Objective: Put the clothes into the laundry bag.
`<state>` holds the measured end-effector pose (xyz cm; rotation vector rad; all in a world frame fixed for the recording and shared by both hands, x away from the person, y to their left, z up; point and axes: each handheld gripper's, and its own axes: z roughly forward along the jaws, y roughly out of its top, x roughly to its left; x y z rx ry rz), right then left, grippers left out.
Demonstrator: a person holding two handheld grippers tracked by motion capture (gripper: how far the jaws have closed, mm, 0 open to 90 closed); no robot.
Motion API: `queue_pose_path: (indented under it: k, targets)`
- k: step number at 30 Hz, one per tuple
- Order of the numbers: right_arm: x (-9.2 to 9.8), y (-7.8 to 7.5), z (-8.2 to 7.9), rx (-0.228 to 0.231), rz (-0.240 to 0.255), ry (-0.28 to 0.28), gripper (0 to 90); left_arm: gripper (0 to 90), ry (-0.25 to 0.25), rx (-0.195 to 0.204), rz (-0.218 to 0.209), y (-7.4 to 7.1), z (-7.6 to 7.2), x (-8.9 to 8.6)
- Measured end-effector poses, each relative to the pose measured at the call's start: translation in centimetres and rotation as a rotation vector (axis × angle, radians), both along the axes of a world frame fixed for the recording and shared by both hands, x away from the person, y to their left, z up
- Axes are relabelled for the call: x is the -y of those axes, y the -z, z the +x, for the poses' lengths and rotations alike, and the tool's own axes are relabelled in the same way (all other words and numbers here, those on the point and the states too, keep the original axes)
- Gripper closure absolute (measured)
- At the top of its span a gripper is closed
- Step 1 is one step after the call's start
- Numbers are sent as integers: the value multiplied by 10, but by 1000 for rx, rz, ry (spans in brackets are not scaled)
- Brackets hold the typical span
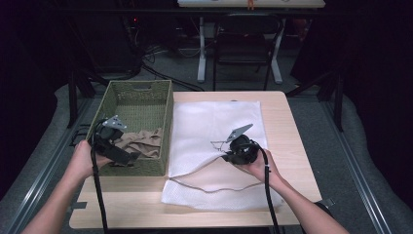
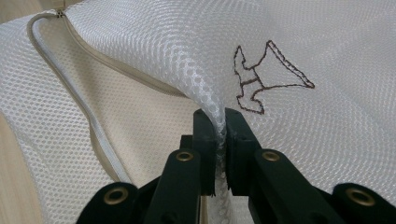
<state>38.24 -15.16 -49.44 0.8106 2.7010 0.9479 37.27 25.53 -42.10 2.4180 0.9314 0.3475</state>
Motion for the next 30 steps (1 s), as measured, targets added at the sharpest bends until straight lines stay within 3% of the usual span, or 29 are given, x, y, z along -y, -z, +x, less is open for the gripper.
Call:
queue_pose_path:
  k: [8,17,30]
  targets:
    - [0,0,0,0,-2,0,848,0,39,-52,84,5,26,7]
    - [0,0,0,3,-4,-1,847,0,76,-114,164,21,46,16]
    - [0,0,0,2,-4,-2,847,1,92,-166,193,39,63,25]
